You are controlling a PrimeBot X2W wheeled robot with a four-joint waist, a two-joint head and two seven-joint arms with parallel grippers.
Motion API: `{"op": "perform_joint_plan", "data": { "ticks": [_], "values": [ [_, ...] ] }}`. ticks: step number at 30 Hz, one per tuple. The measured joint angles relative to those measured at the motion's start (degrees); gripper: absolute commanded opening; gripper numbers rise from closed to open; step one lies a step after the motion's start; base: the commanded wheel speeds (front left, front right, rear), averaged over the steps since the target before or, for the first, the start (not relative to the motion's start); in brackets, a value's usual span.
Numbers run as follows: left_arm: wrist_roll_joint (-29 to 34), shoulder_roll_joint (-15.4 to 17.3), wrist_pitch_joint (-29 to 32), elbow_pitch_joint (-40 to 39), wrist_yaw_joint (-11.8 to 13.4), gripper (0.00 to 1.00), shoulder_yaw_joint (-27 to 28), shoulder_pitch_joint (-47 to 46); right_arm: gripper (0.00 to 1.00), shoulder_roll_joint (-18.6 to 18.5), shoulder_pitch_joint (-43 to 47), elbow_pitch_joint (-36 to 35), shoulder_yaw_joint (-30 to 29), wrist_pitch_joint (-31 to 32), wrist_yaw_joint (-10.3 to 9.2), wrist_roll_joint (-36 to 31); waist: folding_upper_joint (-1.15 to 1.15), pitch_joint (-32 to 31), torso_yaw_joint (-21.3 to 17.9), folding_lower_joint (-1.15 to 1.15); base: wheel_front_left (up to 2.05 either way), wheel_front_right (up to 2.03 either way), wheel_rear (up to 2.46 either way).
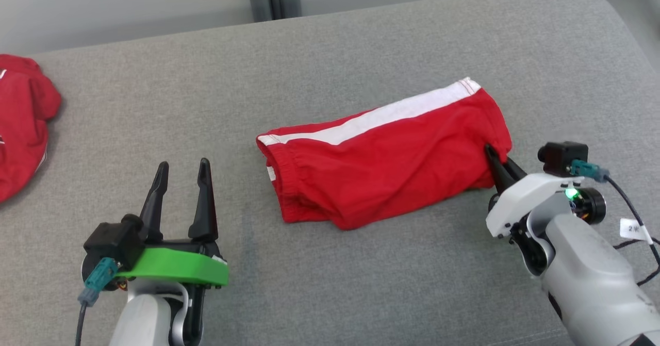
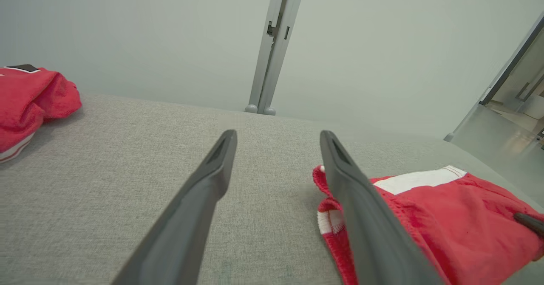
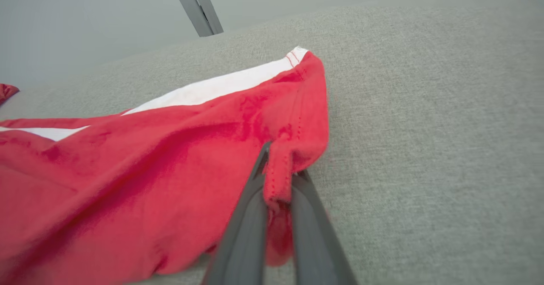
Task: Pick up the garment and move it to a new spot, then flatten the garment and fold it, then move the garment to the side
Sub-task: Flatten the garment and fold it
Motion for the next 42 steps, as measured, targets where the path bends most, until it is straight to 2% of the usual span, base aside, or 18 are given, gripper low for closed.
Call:
{"op": "perform_joint_plan", "data": {
  "ticks": [4,11,17,24,29,33,37,41,42],
  "values": [
    [0.54,-0.07,0.00,0.71,0.00,1.00,0.16,0.98,0.00,1.52,3.65,-2.19,-5.49,0.00,0.00,-3.85,0.00,-1.16,0.09,0.00,0.00,0.00,0.00],
    [0.92,-0.22,0.00,1.56,0.00,1.00,0.25,1.57,0.00,3.41,5.48,-3.97,-12.45,0.00,0.00,-10.45,0.00,-1.90,2.49,0.00,0.00,0.00,0.00],
    [0.86,-0.36,0.00,1.91,0.00,1.00,0.42,2.38,0.00,6.06,2.75,-6.98,-12.00,0.91,0.00,-15.66,0.00,-2.68,4.73,0.00,0.00,0.00,0.00],
    [0.67,-0.51,0.00,1.78,0.00,1.00,0.37,2.42,0.00,8.14,-1.57,-11.38,-2.90,5.38,0.00,-17.48,0.00,-3.21,7.07,0.00,0.00,0.00,0.00],
    [0.46,-0.55,0.00,1.54,0.00,1.00,0.24,2.39,0.00,8.28,-2.40,-14.44,7.64,7.71,0.00,-13.26,0.00,-2.91,8.51,0.00,0.00,0.00,0.00],
    [0.00,-0.56,0.00,1.40,0.00,1.00,0.21,2.33,0.00,8.36,-2.74,-13.83,14.48,10.10,0.00,-13.27,0.00,-2.43,9.27,0.00,0.00,0.00,0.00],
    [-0.33,-0.58,0.00,1.25,0.00,1.00,0.30,2.32,0.00,8.32,-2.37,-12.89,19.17,12.63,0.00,-12.96,0.00,-2.15,9.78,0.00,0.00,0.00,0.00],
    [-0.63,-0.58,0.00,1.19,0.00,1.00,0.74,2.33,0.00,8.32,-1.94,-12.47,21.25,13.47,0.00,-13.50,0.00,-2.14,9.53,0.00,0.00,0.00,0.00],
    [-0.69,-0.58,0.00,1.18,0.00,1.00,0.78,2.33,0.04,8.31,-1.79,-12.69,21.53,13.47,0.00,-13.50,0.00,-2.15,9.39,0.00,0.00,0.00,0.00]
  ]
}}
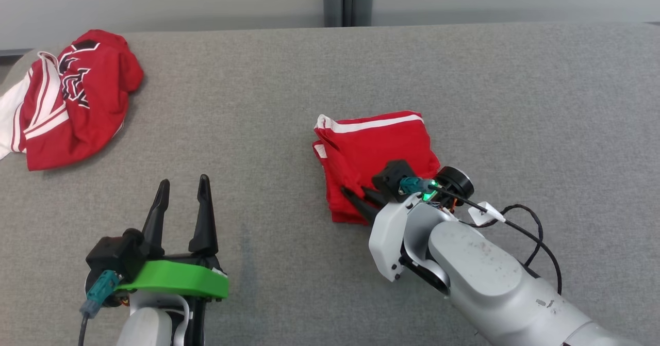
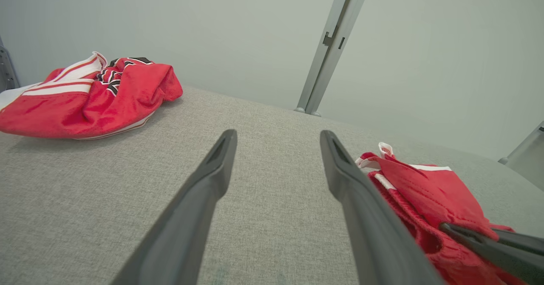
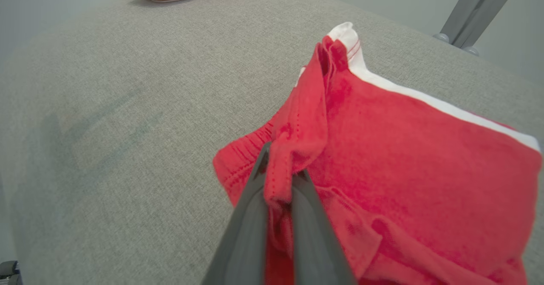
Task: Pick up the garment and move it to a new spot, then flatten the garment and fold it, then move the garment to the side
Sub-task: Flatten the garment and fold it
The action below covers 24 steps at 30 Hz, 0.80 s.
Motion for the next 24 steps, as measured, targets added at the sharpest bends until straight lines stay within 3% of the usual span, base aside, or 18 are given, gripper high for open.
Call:
{"op": "perform_joint_plan", "data": {
  "ticks": [1,2,3,4,13,19,24],
  "values": [
    [0.00,0.00,0.00,0.00,0.00,1.00,0.01,0.00,0.17,0.00,0.19,-0.27,0.43,0.00,0.00,0.01,0.00,-0.01,-0.15,0.00,0.00,0.00,0.00],
    [0.00,0.00,0.00,0.00,0.00,1.00,0.01,0.01,0.38,0.00,0.34,-0.60,0.89,0.00,0.00,0.03,0.00,-0.01,-0.29,0.00,0.00,0.00,0.00],
    [0.00,0.00,0.00,0.00,0.00,1.00,-0.02,0.01,0.92,-0.01,0.44,-1.04,1.25,-0.15,0.00,0.08,0.00,-0.01,-0.48,0.00,0.00,0.00,0.00],
    [0.00,-0.01,0.00,0.00,0.00,1.00,-0.12,0.01,1.00,0.03,0.52,-1.58,1.45,-0.70,0.00,0.07,0.00,0.02,-0.68,0.00,0.00,0.00,0.00],
    [0.01,-0.01,0.00,0.05,0.00,1.00,-0.34,0.00,1.00,0.04,1.62,-6.10,-1.62,-5.32,0.00,0.62,0.00,-0.08,-1.91,0.00,0.00,0.00,0.00],
    [0.02,-0.02,0.00,0.03,0.00,1.00,-0.54,0.00,1.00,0.04,1.61,-8.55,-10.24,-8.60,0.00,0.49,0.00,-0.09,-1.91,0.00,0.00,0.00,0.00],
    [0.02,-0.02,0.00,-0.15,0.00,1.00,-0.67,-0.01,1.00,-0.26,1.42,-6.67,-17.52,-8.67,0.00,-2.35,0.00,0.49,-1.40,0.00,0.00,0.00,0.00]
  ]
}}
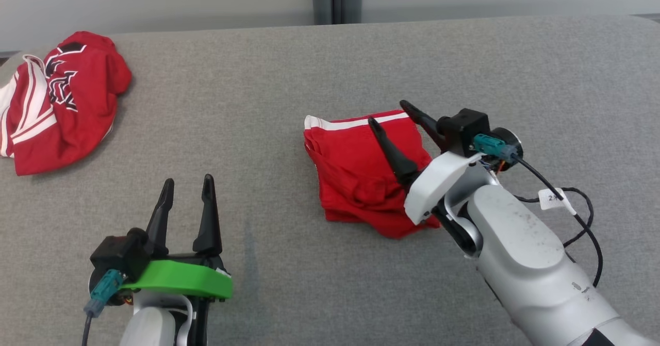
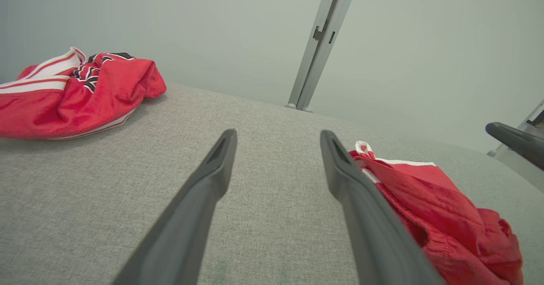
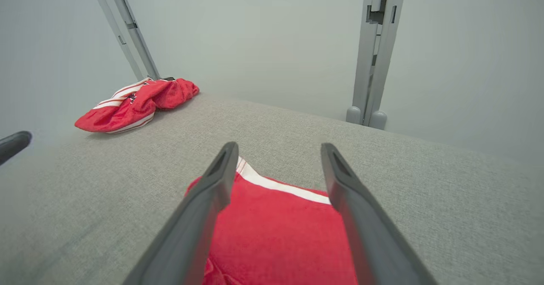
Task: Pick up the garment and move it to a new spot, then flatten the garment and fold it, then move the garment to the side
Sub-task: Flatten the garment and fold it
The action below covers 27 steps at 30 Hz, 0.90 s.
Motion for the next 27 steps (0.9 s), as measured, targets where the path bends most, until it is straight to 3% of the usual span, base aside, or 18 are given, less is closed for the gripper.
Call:
{"op": "perform_joint_plan", "data": {
  "ticks": [1,2,3,5,6,15,27],
  "values": [
    [0.00,0.00,0.00,-0.03,0.00,1.00,-0.10,-0.02,1.00,-0.37,-0.03,0.99,-0.87,0.00,0.00,-1.78,0.00,0.15,0.18,0.00,0.00,0.00,0.00],
    [0.00,0.00,0.00,-0.03,0.00,1.00,-0.14,-0.04,0.80,-0.68,-0.04,1.83,-1.49,-0.02,0.00,-2.86,0.00,0.29,0.32,0.00,0.00,0.00,0.00],
    [-0.01,-0.01,0.00,-0.03,0.00,1.00,-0.12,-0.08,0.49,-0.80,-0.03,3.03,-2.33,-0.21,0.00,-3.58,0.00,0.47,0.52,0.00,0.00,0.00,0.00],
    [-0.02,-0.01,0.00,-0.03,0.00,1.00,-0.05,-0.15,0.21,-1.03,0.02,5.37,-2.93,-0.44,0.00,-5.33,0.00,0.79,0.96,0.00,0.00,0.00,0.00],
    [-0.02,-0.01,0.00,-0.03,0.00,1.00,-0.01,-0.17,0.00,-0.91,0.09,6.27,-2.93,-0.52,0.00,-5.66,0.00,0.91,1.13,0.00,0.00,0.00,0.00],
    [-0.11,-0.01,0.00,-0.03,0.00,1.00,0.31,-0.68,0.00,0.08,1.40,11.72,4.54,-1.56,0.00,-5.43,0.00,1.94,2.36,0.00,0.00,0.00,0.00],
    [-0.20,-0.01,0.00,-0.15,0.00,1.00,0.19,-0.76,0.00,0.27,1.65,7.44,21.47,-1.83,0.00,2.23,0.00,2.05,2.61,0.00,0.00,0.00,0.00]
  ]
}}
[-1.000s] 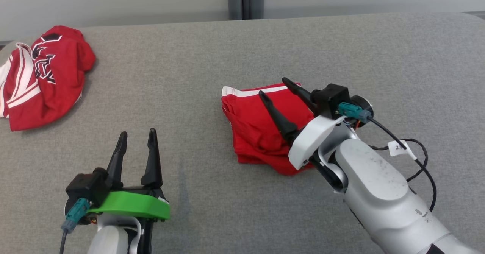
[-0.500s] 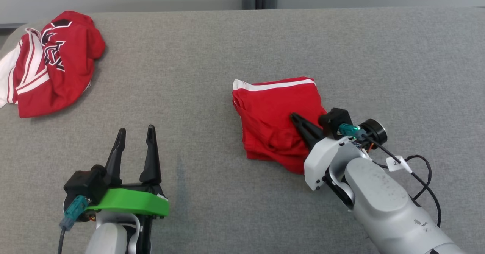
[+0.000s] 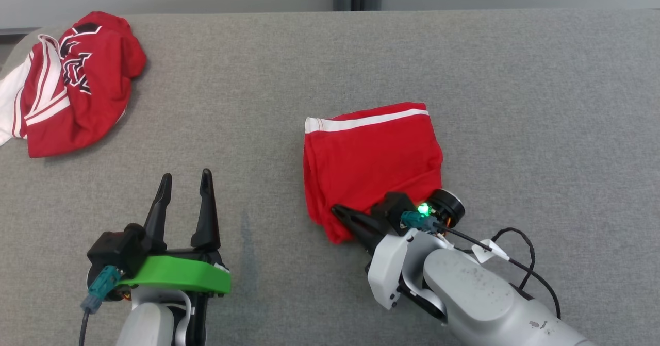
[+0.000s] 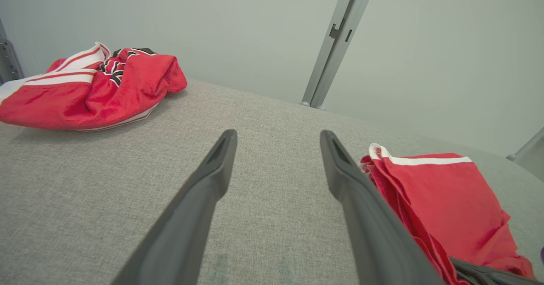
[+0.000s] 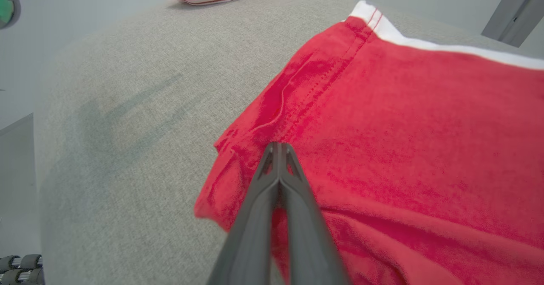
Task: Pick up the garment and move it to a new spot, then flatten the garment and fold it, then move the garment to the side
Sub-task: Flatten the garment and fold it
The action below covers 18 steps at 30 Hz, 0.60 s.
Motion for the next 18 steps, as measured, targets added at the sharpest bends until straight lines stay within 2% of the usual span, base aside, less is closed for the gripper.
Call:
{"op": "perform_joint_plan", "data": {
  "ticks": [18],
  "values": [
    [0.03,-0.01,0.00,0.53,0.00,1.00,-0.75,0.12,0.00,-0.03,-0.34,1.13,11.57,-1.20,0.00,2.71,0.00,-0.80,-1.03,0.00,0.00,0.00,0.00]
  ]
}}
